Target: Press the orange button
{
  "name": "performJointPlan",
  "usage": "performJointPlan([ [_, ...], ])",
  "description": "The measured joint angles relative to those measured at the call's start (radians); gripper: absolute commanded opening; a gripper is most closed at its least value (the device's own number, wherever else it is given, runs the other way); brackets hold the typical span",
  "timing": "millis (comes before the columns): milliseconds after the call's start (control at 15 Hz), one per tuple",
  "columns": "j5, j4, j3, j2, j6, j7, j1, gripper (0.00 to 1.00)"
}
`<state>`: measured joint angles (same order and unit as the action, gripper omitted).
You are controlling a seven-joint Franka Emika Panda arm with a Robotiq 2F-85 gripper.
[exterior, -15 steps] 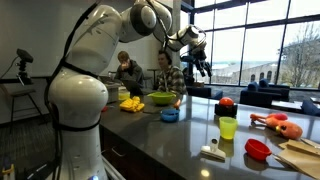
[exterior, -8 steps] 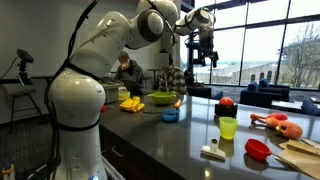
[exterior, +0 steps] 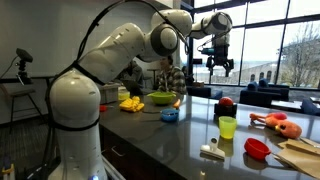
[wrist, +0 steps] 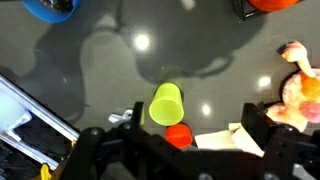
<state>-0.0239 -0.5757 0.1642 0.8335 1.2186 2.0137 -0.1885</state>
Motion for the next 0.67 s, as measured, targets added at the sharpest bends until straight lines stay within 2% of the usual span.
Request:
performJointPlan([
  [267,0.023,0.027,-0.008,0.092,0.004,0.222,0.051,1.0],
  [467,0.023,0.05,-0.009,0.123,0.02,0.299,0.08,1.0],
  [667,0.023,0.071,-0.007,0.133,0.082,0.358,0.078,1.0],
])
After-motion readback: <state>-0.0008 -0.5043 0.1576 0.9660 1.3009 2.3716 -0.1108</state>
